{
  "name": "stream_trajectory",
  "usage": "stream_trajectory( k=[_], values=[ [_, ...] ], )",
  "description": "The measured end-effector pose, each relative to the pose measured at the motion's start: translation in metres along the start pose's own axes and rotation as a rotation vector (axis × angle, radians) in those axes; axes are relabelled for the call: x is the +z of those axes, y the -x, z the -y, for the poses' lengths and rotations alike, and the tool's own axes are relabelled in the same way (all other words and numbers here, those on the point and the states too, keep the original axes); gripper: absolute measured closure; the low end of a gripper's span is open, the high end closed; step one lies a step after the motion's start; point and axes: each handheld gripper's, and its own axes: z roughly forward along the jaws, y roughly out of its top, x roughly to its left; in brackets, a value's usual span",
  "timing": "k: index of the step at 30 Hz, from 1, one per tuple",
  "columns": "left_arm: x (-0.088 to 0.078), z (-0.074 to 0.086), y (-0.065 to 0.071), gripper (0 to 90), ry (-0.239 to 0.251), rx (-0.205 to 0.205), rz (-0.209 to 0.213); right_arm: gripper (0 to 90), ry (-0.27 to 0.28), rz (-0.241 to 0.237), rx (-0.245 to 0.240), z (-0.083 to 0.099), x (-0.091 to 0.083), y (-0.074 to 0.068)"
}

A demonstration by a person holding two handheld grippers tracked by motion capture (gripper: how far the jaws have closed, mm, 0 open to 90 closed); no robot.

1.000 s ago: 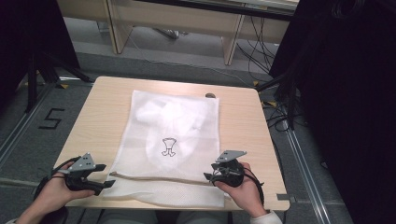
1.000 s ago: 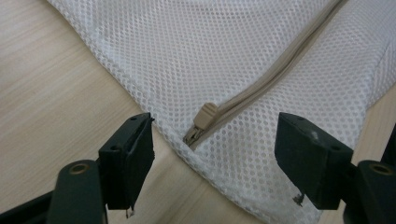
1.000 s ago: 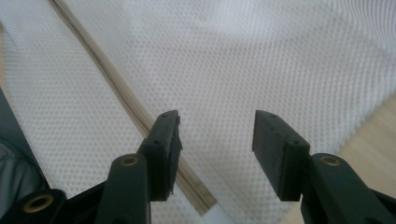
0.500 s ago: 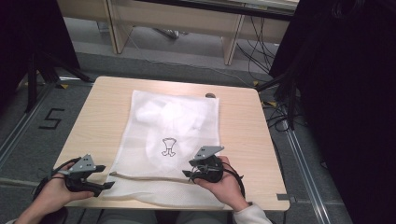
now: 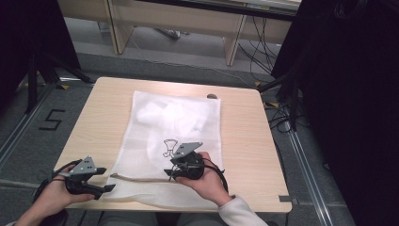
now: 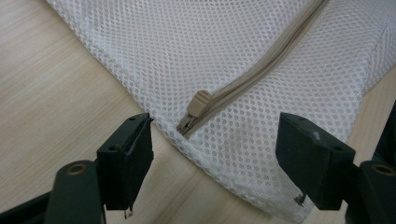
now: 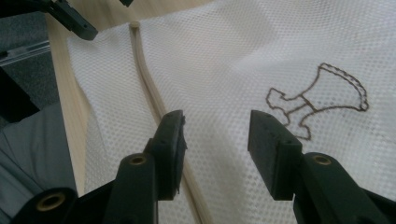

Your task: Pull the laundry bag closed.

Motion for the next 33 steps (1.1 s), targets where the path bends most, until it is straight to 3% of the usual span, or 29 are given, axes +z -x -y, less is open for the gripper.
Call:
stream_trajectory(
  k=[2, 3, 6, 8, 10, 11, 18, 22, 33],
  values=[
    [-0.001, 0.0, 0.0, 26.7, -0.006, 0.0, -0.002, 57.1, -0.008, -0.01, -0.003, -0.003, 0.003, -0.003],
    [-0.001, 0.0, 0.0, 26.7, -0.006, 0.0, -0.002, 57.1, 0.003, -0.013, -0.027, -0.005, 0.006, -0.003],
    [-0.001, 0.001, 0.001, 26.7, -0.001, -0.004, 0.008, 57.7, -0.011, -0.019, -0.013, -0.009, 0.01, -0.006],
    [-0.001, 0.002, 0.002, 26.6, 0.001, -0.008, 0.005, 57.9, -0.007, -0.034, -0.04, -0.012, 0.014, -0.006],
    [-0.002, 0.003, 0.003, 26.6, -0.002, -0.028, -0.002, 57.9, -0.007, -0.036, -0.046, -0.015, 0.016, -0.007],
    [-0.002, 0.004, 0.003, 26.5, 0.0, -0.02, 0.007, 57.9, -0.02, -0.049, -0.03, -0.018, 0.018, -0.009],
    [-0.004, 0.006, 0.004, 26.5, -0.007, -0.035, -0.001, 57.9, -0.017, -0.069, -0.063, -0.027, 0.03, -0.017],
    [-0.005, 0.006, 0.004, 26.5, -0.007, -0.014, -0.007, 57.9, -0.012, -0.079, -0.084, -0.034, 0.035, -0.02],
    [-0.005, 0.006, 0.005, 26.5, -0.004, -0.013, 0.002, 59.7, -0.031, -0.123, -0.107, -0.054, 0.06, -0.034]
  ],
)
